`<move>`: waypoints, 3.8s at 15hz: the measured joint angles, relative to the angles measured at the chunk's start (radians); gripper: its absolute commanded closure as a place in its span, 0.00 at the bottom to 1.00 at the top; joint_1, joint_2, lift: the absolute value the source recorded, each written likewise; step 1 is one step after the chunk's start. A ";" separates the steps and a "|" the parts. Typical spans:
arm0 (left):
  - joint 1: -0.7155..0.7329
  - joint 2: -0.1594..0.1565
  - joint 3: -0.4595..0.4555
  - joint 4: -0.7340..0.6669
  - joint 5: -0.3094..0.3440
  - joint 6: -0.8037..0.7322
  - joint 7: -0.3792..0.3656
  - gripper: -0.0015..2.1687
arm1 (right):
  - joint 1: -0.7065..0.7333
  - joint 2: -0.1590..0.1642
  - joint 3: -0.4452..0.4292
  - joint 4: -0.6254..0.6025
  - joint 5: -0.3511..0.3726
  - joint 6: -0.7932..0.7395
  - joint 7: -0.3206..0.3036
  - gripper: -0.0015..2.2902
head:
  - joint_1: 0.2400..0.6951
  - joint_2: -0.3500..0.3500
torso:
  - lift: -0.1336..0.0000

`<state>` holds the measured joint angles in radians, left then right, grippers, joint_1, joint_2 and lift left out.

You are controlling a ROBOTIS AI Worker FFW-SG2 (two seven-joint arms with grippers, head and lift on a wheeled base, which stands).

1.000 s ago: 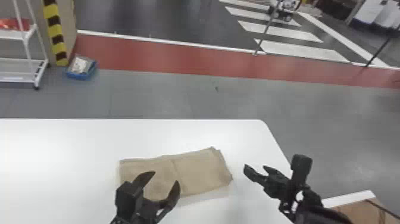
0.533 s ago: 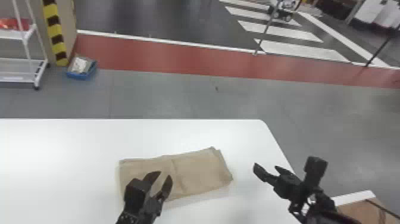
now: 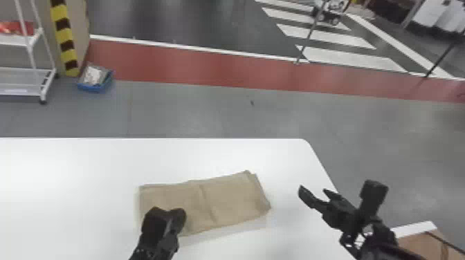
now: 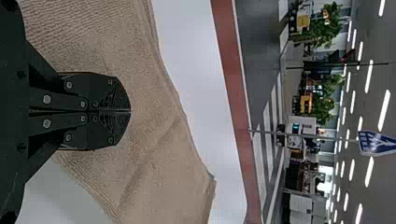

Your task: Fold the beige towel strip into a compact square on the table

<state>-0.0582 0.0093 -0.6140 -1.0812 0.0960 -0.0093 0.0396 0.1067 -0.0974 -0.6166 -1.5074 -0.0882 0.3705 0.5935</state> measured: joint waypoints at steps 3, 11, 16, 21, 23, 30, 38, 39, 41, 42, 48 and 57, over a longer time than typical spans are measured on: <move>0.000 0.003 0.016 0.016 -0.015 0.016 0.004 0.82 | 0.002 0.003 -0.004 -0.010 -0.004 -0.001 0.007 0.03 | 1.00 0.00 | 1.00; -0.015 0.011 0.090 0.040 -0.033 0.018 0.000 0.82 | 0.002 0.003 -0.002 -0.018 -0.004 0.005 0.008 0.03 | 1.00 0.00 | 1.00; 0.061 0.045 0.107 -0.112 -0.029 0.074 -0.006 0.82 | -0.024 0.004 0.011 -0.035 -0.001 0.062 0.006 0.03 | 1.00 0.00 | 1.00; 0.126 0.084 0.104 -0.291 -0.028 0.116 -0.005 0.82 | -0.089 -0.003 0.053 -0.008 0.028 0.108 0.006 0.07 | 1.00 0.00 | 1.00; 0.106 0.079 0.099 -0.280 -0.028 0.116 -0.006 0.82 | -0.145 -0.009 0.101 0.044 0.090 0.126 0.006 0.08 | 1.00 0.00 | 1.00; 0.060 0.064 0.054 -0.193 -0.030 0.095 -0.010 0.82 | -0.284 0.003 0.299 0.240 0.242 0.165 -0.051 0.09 | 1.00 0.00 | 1.00; 0.036 0.058 0.043 -0.165 -0.030 0.095 -0.017 0.82 | -0.333 0.003 0.348 0.309 0.324 0.264 -0.047 0.10 | 1.00 0.00 | 1.00; 0.033 0.057 0.042 -0.159 -0.030 0.095 -0.017 0.82 | -0.343 0.003 0.352 0.323 0.329 0.267 -0.047 0.10 | 1.00 0.00 | 1.00; 0.030 0.056 0.042 -0.155 -0.030 0.096 -0.017 0.82 | -0.363 0.003 0.361 0.344 0.337 0.279 -0.047 0.10 | 1.00 0.00 | 1.00; 0.028 0.055 0.042 -0.153 -0.030 0.097 -0.017 0.82 | -0.369 0.003 0.366 0.349 0.342 0.291 -0.047 0.10 | 1.00 0.00 | 1.00; 0.016 0.048 0.039 -0.135 -0.031 0.097 -0.018 0.82 | -0.381 0.002 0.378 0.351 0.357 0.388 -0.038 0.15 | 1.00 0.00 | 1.00; 0.013 0.049 0.039 -0.136 -0.024 0.101 -0.017 0.82 | -0.407 0.004 0.415 0.351 0.353 0.456 -0.004 0.38 | 1.00 0.00 | 1.00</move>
<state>-0.0450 0.0583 -0.5753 -1.2174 0.0723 0.0915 0.0224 -0.3000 -0.0938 -0.2020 -1.1566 0.2653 0.8265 0.5897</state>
